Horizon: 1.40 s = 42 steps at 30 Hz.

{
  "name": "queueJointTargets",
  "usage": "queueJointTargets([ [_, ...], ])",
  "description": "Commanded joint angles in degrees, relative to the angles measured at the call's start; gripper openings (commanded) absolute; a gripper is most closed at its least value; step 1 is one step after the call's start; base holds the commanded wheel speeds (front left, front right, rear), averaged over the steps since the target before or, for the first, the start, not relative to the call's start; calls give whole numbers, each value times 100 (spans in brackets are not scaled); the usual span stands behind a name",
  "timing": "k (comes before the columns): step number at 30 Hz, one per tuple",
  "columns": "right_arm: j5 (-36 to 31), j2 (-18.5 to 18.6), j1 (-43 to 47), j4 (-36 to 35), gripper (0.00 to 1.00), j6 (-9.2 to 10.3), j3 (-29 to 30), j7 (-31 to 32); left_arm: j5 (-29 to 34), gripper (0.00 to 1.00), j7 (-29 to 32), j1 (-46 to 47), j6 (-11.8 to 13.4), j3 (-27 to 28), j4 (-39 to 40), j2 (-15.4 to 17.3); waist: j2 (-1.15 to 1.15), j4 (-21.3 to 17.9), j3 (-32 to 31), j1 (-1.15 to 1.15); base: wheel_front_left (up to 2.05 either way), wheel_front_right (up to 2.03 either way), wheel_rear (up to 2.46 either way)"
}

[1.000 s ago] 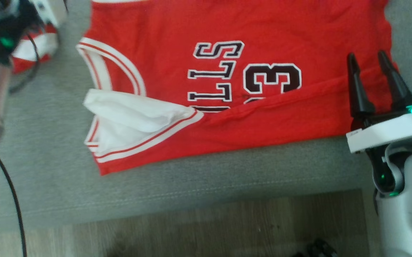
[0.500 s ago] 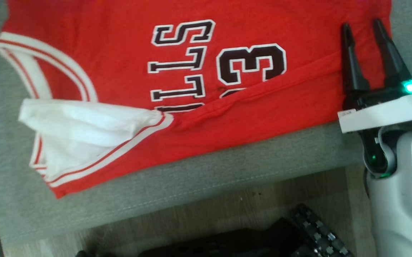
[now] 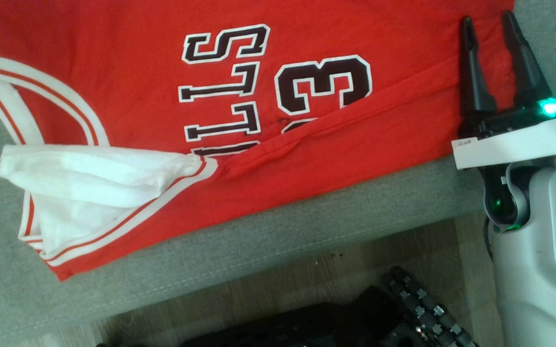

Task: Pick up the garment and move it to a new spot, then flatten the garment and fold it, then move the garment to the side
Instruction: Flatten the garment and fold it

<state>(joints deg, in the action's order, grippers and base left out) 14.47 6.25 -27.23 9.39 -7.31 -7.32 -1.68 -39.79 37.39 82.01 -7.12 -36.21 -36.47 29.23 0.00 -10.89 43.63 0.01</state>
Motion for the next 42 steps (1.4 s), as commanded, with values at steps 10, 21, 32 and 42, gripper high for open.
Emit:
queueJointTargets([
  [10,-131,103,-1138,277,100,-18,-104,1185,117,0,-1143,239,-36,-280,371,619,0,-165,-201,-1,0,0,0],
  [21,215,201,-2955,1601,100,-18,471,3503,-216,0,-1716,273,-36,-883,312,660,0,71,-448,-1,0,0,0],
  [32,281,369,-3683,2425,33,-18,387,4251,-416,0,-1856,416,-36,-1213,137,628,0,221,-439,-1,0,0,0],
  [42,475,633,-3865,2273,0,-18,80,3899,-473,0,-2508,563,-36,-1385,60,630,0,296,-528,-1,0,0,0],
])
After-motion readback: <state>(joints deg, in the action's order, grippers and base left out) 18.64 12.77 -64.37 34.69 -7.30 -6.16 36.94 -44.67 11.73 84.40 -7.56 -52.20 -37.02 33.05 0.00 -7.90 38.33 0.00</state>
